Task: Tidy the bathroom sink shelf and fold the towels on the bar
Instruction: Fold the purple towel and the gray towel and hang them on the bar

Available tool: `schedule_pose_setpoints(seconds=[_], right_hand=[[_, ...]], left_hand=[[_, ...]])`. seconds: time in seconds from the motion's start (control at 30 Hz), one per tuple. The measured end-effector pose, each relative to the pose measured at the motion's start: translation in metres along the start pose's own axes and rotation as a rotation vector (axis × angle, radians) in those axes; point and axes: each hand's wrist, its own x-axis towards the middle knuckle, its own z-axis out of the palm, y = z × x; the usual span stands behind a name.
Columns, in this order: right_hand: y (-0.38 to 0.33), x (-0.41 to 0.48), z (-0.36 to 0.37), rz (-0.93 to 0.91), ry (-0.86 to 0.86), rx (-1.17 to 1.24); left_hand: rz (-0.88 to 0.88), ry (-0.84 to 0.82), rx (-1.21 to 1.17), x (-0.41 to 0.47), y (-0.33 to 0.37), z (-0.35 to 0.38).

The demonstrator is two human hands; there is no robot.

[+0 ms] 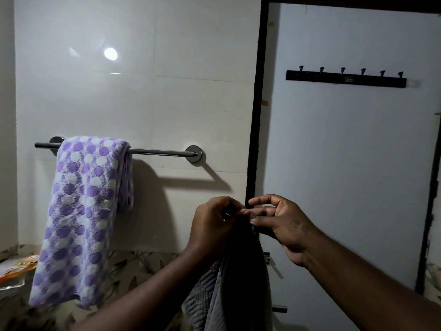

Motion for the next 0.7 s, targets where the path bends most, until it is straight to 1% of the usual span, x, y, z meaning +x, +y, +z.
schedule_pose_setpoints(seconds=[0.07, 0.17, 0.27, 0.33, 0.4, 0.5, 0.63, 0.7], right_hand=[[-0.004, 0.002, -0.003, 0.029, 0.009, 0.031], [-0.009, 0.005, -0.006, 0.058, 0.089, 0.060], [-0.009, 0.007, -0.002, 0.008, 0.195, -0.014], [-0.007, 0.005, 0.006, -0.038, 0.212, -0.063], [-0.005, 0.004, 0.011, -0.059, 0.206, -0.086], [-0.004, 0.004, 0.011, -0.036, 0.154, -0.035], [-0.007, 0.004, 0.007, -0.006, 0.084, 0.066], [-0.008, 0.003, 0.005, 0.002, 0.044, 0.120]], left_hand=[[0.028, 0.019, -0.003, 0.001, 0.001, 0.001], [-0.011, 0.018, -0.099, 0.003, 0.001, 0.003], [-0.064, 0.016, -0.168, 0.003, 0.000, 0.007], [-0.057, 0.001, -0.152, 0.003, 0.001, 0.010], [-0.051, 0.007, -0.117, 0.005, 0.003, 0.010], [-0.093, 0.019, -0.129, 0.012, 0.006, 0.007], [-0.177, -0.045, -0.299, 0.018, 0.014, 0.004], [-0.199, -0.052, -0.330, 0.021, 0.016, 0.002]])
